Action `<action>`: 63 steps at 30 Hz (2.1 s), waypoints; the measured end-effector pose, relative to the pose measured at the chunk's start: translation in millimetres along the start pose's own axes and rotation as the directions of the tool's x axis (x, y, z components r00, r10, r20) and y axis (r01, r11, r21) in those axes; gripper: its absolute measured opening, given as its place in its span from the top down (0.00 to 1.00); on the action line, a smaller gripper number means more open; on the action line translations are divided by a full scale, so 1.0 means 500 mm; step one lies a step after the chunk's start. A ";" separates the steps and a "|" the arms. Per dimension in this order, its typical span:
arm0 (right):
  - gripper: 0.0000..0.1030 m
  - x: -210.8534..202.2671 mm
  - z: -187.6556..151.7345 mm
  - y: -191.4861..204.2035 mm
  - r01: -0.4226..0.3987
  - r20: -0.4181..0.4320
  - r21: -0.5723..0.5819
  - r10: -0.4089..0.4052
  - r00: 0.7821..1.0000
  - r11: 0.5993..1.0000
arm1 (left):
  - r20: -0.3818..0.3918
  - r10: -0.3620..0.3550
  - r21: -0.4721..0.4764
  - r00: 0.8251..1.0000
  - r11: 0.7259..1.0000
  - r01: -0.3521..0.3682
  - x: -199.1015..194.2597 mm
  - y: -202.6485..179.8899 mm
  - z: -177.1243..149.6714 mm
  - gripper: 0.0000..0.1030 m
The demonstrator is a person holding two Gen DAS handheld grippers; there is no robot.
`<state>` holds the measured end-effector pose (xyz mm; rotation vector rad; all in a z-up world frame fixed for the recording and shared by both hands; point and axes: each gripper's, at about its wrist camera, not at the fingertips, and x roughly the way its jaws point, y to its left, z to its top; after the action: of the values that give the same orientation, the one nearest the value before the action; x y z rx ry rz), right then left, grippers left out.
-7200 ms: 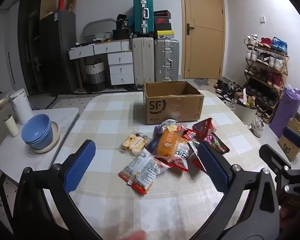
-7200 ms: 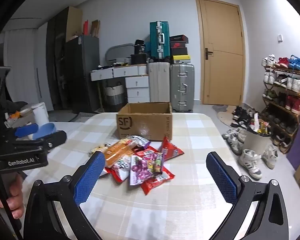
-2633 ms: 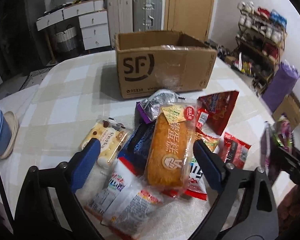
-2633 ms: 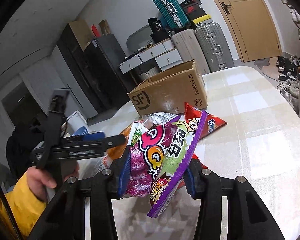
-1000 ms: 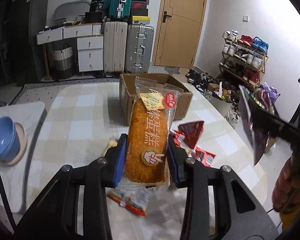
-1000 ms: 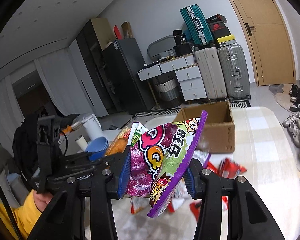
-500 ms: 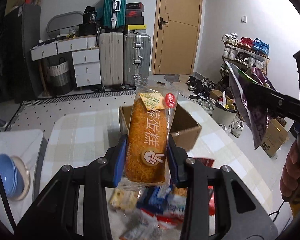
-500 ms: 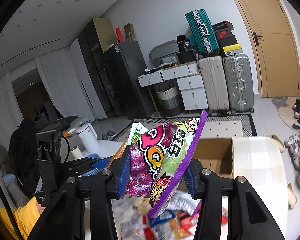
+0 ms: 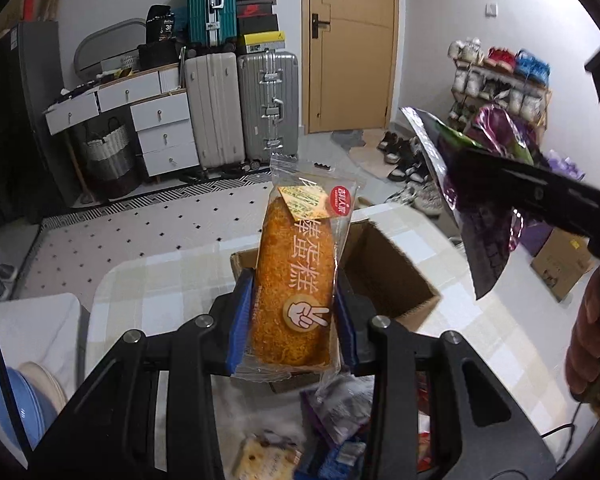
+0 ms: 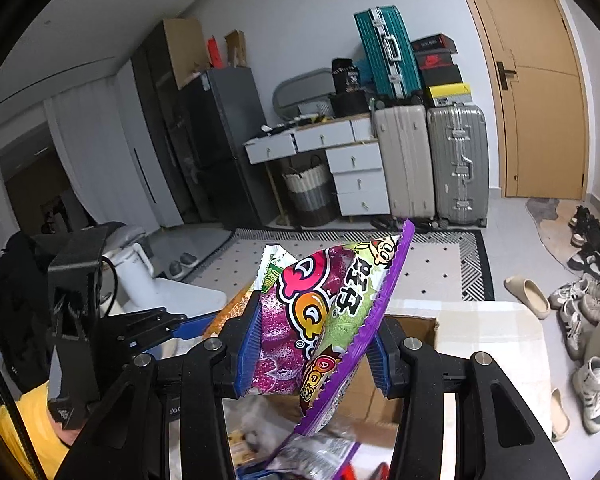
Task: Organize snacks
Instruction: 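Carry the cake packet and candy bag into the SF box with both grippers, then open both grippers to release the packets and withdraw from the box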
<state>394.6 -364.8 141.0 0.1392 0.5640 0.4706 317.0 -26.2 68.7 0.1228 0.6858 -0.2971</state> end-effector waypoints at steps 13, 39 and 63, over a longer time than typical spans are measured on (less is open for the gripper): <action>0.55 0.148 0.004 -0.091 0.045 -0.103 0.040 -0.040 0.994 0.998 | -0.073 -0.006 0.019 0.997 1.000 0.008 0.191 -0.002 0.051 0.67; 0.55 0.280 -0.056 -0.143 0.119 -0.250 0.044 -0.104 0.963 0.992 | -0.197 -0.009 0.049 0.980 0.999 0.019 0.372 -0.028 0.038 0.66; 0.42 0.250 -0.080 -0.100 0.191 -0.281 -0.042 -0.195 0.940 0.981 | -0.173 0.029 0.005 0.985 1.000 -0.028 0.251 0.013 -0.041 0.41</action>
<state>485.1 -350.7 34.3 0.0007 0.8478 0.3035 398.8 -44.4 -27.0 0.1620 0.8553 -0.2618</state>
